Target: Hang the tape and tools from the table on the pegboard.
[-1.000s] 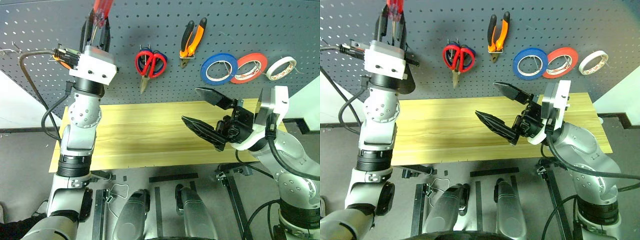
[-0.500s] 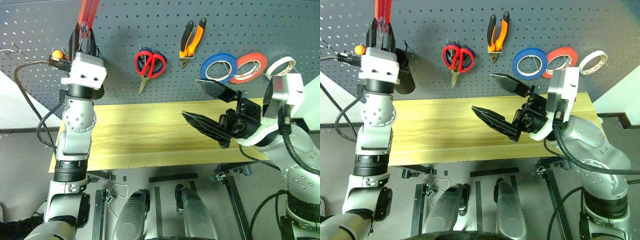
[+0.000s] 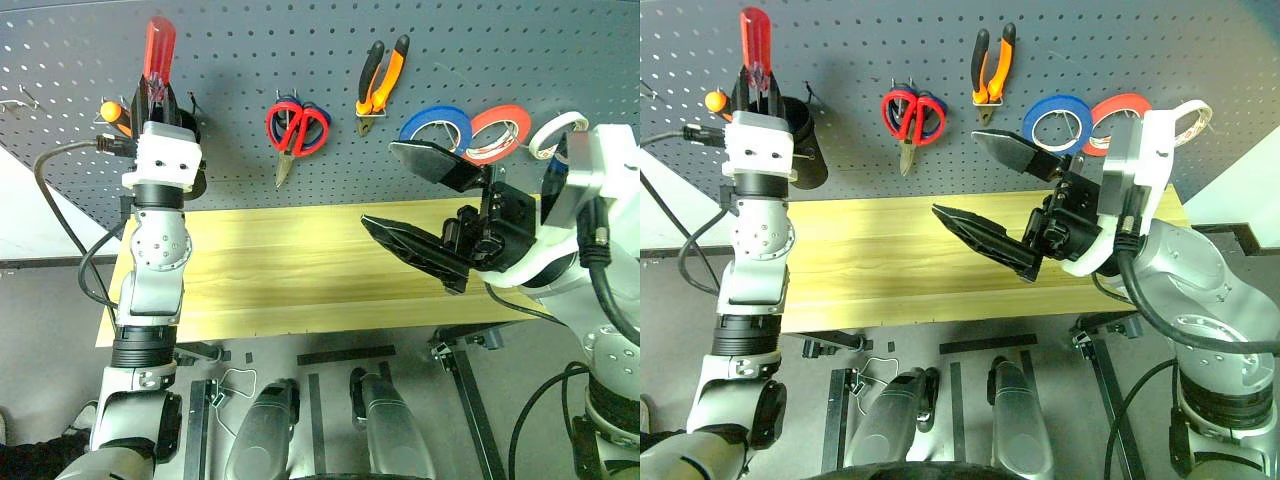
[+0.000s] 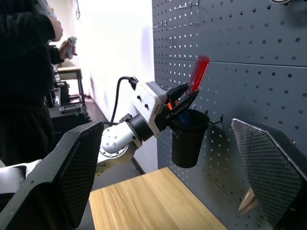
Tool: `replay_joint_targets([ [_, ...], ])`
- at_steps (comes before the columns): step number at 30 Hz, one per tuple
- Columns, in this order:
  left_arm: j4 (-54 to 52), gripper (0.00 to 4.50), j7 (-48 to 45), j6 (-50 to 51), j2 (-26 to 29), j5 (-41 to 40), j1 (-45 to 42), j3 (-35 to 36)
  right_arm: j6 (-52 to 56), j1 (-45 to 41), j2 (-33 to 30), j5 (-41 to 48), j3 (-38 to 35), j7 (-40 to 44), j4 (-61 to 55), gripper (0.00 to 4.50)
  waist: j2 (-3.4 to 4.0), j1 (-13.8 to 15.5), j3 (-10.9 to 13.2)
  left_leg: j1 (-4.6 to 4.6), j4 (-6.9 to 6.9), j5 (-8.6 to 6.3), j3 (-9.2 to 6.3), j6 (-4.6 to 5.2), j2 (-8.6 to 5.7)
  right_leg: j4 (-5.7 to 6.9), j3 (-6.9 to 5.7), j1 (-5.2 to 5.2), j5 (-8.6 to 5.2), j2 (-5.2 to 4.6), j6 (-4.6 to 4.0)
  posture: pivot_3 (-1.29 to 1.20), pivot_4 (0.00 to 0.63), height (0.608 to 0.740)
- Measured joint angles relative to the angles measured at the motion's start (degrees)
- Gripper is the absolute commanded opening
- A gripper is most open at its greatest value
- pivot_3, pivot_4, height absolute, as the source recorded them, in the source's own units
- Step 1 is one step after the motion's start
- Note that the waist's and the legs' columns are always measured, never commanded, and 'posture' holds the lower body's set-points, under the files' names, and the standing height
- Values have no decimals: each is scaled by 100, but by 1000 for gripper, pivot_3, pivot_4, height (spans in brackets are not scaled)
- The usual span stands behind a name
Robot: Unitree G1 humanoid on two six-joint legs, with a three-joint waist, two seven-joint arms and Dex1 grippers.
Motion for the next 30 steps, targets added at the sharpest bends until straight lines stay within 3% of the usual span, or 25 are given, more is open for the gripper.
replay_joint_targets([
  [4, 28, 645, 81, 18, -29, -2, -31, 0, 0, -5, -87, 62, 0, -49, -2, 4500, 0, -1, 0, 0, 0, 0, 0, 0, 0, 0, 0, 0, 0, -1, 0, -26, 297, 740],
  [14, -5, 3916, 218, 110, -99, -113, -89, 91, -1, -86, -169, 116, 0, -90, -2, 4500, 0, -11, 0, 0, 0, -1, 0, 1, 0, 0, 0, 1, 0, -2, 0, -25, 291, 740],
  [21, -323, 3916, -36, 120, -198, -258, -138, -2, -14, -93, -167, 11, 17, -13, 2, 4500, 0, 3, 0, -3, 0, 0, 0, 0, 0, -3, 0, 0, 0, -2, 0, 1, 242, 740],
  [25, -1108, 3916, -447, 144, -278, -538, -775, -203, -140, -131, -126, -266, 142, 228, 130, 4500, -4, 56, -10, -5, 4, 0, -1, -1, -1, -6, -2, 4, 1, -2, 1, 22, 197, 740],
  [30, -1668, 3916, -915, 366, -357, -766, -1156, -454, -414, -204, 15, -799, 223, 597, 471, 4500, -7, 52, -198, -4, 0, 5, 9, -10, -1, -18, 1, 4, 1, 11, 2, 51, 118, 740],
])
